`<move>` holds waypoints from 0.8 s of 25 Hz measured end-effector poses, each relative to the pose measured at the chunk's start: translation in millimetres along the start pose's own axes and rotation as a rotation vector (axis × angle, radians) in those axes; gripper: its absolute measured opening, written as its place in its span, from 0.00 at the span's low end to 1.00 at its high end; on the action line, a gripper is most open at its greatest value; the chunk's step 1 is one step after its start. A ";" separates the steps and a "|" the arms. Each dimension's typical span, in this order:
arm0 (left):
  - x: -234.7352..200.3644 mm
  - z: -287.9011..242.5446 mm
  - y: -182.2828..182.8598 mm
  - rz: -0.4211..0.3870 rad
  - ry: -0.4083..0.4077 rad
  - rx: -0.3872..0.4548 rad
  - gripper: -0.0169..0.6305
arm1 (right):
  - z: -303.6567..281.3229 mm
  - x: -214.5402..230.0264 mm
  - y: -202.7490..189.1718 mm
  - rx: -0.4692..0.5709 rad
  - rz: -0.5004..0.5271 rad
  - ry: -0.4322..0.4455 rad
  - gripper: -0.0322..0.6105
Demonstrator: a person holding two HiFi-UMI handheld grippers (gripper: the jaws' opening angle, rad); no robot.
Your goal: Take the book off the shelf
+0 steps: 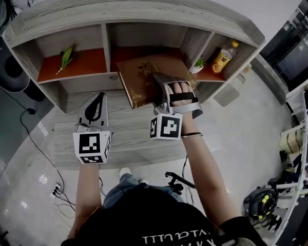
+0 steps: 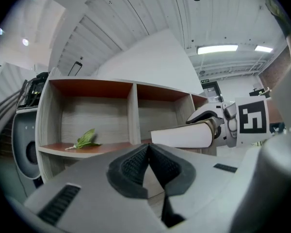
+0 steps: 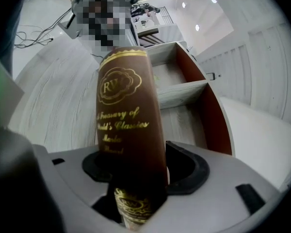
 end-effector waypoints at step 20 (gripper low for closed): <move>21.5 3.5 29.1 -0.034 -0.008 0.082 0.04 | 64.0 10.2 -9.9 0.012 -0.305 -0.062 0.43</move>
Point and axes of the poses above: the fingertips, and each gripper's own axes: z backward along the fingers, x to its right, y out of its top, the point moved 10 cm from there along z, backward along the fingers, and after that the axes turned 7 degrees about -z, right-handed, at the moved point
